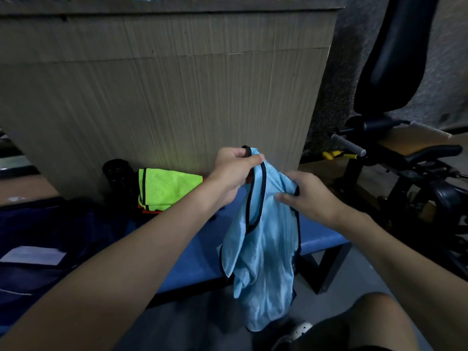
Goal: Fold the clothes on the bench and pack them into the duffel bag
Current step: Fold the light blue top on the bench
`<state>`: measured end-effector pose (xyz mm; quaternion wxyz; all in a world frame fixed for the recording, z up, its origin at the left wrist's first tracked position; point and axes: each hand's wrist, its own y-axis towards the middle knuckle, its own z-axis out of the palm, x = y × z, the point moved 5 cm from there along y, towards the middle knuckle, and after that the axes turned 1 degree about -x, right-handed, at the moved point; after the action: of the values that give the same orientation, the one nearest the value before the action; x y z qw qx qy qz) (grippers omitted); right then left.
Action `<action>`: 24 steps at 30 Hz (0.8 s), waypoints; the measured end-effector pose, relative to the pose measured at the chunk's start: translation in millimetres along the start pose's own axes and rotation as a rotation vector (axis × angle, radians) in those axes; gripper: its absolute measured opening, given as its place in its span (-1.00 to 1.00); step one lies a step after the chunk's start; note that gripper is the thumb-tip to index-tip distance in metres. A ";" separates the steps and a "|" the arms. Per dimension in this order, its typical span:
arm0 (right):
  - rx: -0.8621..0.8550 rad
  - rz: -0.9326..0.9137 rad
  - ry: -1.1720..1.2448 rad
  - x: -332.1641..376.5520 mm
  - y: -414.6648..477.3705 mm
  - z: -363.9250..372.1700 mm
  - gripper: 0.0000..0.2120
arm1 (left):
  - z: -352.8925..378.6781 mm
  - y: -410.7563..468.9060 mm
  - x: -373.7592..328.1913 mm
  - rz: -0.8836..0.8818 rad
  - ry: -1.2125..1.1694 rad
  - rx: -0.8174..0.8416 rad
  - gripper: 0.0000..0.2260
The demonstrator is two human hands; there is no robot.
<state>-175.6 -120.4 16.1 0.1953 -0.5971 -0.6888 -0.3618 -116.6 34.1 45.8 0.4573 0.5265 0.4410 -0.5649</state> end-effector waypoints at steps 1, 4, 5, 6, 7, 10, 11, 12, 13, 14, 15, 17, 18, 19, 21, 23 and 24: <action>-0.035 -0.014 -0.031 0.4 -0.1 -1.9 -0.79 | -3.3 1.1 0.6 -0.007 0.016 -0.017 -0.92; -0.169 -0.074 -0.091 10.5 3.2 -11.5 -0.80 | -16.1 3.0 1.4 -0.032 0.036 -0.075 -0.96; -0.213 -0.089 -0.083 13.8 5.1 -16.5 -0.84 | -20.0 3.6 1.5 -0.038 0.054 -0.088 -0.97; -0.249 -0.095 -0.064 15.6 7.5 -21.8 -0.85 | -22.7 4.0 1.9 -0.045 0.122 -0.088 -0.91; -0.268 -0.092 -0.044 17.3 9.8 -26.2 -0.85 | -23.9 3.3 2.5 -0.040 0.243 -0.056 -0.75; -0.297 -0.111 0.013 25.6 14.8 -35.1 -0.84 | -14.7 -4.3 0.6 0.153 0.501 0.138 -0.46; -0.309 -0.108 0.026 28.2 16.2 -36.9 -0.84 | -9.2 -6.5 0.5 0.224 0.513 0.213 -0.48; -0.317 -0.101 0.053 30.4 17.7 -37.7 -0.84 | -3.9 -9.0 0.8 0.274 0.497 0.276 -0.54; -0.318 -0.095 0.094 32.2 18.9 -38.5 -0.83 | -0.4 -9.6 1.8 0.303 0.478 0.313 -0.60; -0.317 -0.094 0.133 33.8 19.6 -39.6 -0.83 | 2.4 -10.0 1.6 0.331 0.473 0.324 -0.67; -0.316 -0.095 0.156 35.9 19.7 -40.5 -0.83 | 3.8 -8.4 1.7 0.366 0.482 0.308 -0.76; -0.321 -0.110 0.162 39.5 18.6 -43.8 -0.83 | 4.0 -5.1 0.5 0.414 0.472 0.252 -0.93; -0.329 -0.115 0.164 39.5 18.1 -45.8 -0.84 | 2.8 -4.5 -0.5 0.413 0.443 0.218 -0.94; -0.339 -0.110 0.174 37.6 18.1 -48.1 -0.85 | 1.3 -2.6 -1.4 0.406 0.400 0.190 -0.93; -0.370 -0.092 0.202 31.6 18.1 -53.6 -0.84 | -1.8 -1.9 -6.4 0.392 0.327 0.139 -0.92; -0.391 -0.076 0.197 23.4 19.4 -57.7 -0.82 | -1.2 -4.4 -14.3 0.407 0.292 0.116 -0.91; -0.391 -0.072 0.189 21.9 19.2 -59.3 -0.85 | 0.5 -5.9 -18.2 0.424 0.286 0.119 -0.91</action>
<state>-171.4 -148.3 75.8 0.1264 -0.5620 -0.6049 -0.5498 -122.0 35.7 64.2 0.4669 0.7077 0.3469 -0.4011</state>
